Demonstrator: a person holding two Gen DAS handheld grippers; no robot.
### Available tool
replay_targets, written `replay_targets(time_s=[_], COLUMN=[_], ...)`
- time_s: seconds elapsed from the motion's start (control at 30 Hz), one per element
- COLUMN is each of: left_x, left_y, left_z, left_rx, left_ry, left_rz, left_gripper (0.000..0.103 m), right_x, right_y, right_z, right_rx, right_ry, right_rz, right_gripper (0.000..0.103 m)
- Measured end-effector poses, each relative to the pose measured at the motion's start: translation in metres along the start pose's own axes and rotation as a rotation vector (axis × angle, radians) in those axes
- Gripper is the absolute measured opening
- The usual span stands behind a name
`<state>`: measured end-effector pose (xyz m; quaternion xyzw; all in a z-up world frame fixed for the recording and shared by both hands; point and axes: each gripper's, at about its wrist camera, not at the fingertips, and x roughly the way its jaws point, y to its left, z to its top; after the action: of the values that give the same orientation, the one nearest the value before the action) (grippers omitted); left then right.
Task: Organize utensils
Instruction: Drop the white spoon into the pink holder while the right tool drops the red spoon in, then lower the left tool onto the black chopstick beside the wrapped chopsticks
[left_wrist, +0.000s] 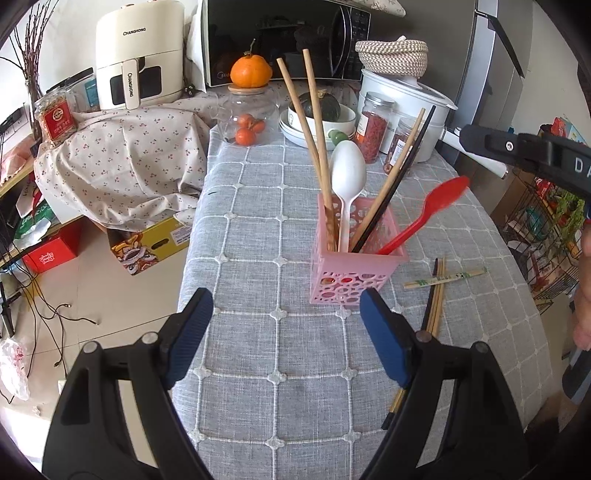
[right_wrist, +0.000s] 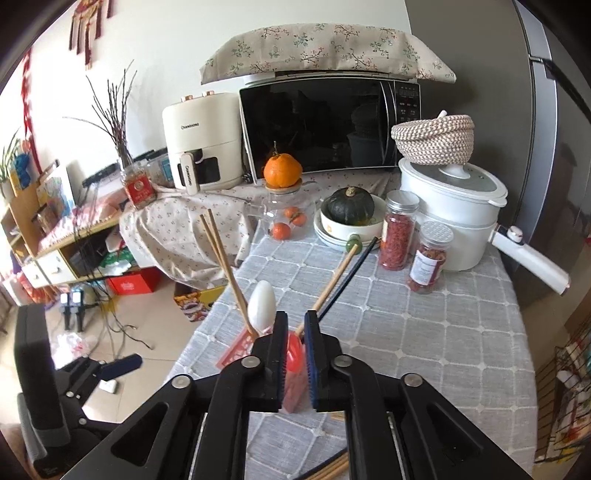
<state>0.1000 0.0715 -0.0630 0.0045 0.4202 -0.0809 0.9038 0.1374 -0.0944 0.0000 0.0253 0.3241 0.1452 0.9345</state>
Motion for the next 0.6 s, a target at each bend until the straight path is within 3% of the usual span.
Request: replay_targets(time_s=[0.1, 0.17, 0.37, 0.6], left_x=[0.001, 0.002, 0.01, 0.029], left_y=[-0.005, -0.01, -0.033, -0.065], left_z=[-0.001, -0.001, -0.006, -0.01], left_rx=[0.005, 0.013, 0.066, 0.102], left_ry=[0.012, 0.021, 0.06, 0.147], left_rz=[-0.019, -0.031, -0.097, -0.169], left_gripper=[0.082, 0.082, 0.082, 0.082], right_x=[-0.006, -0.017, -0.053, -0.059], right_y=[-0.009, -0.019, -0.051, -0.09], right_z=[0.002, 0.003, 0.002, -0.021], right_rx=[0.059, 0.097, 0.166, 0.167], right_ry=[-0.013, -0.042, -0.101, -0.025], right_rz=[0.031, 0.04, 0.041, -0.041], right_gripper=[0.029, 0.044, 0.062, 0.068])
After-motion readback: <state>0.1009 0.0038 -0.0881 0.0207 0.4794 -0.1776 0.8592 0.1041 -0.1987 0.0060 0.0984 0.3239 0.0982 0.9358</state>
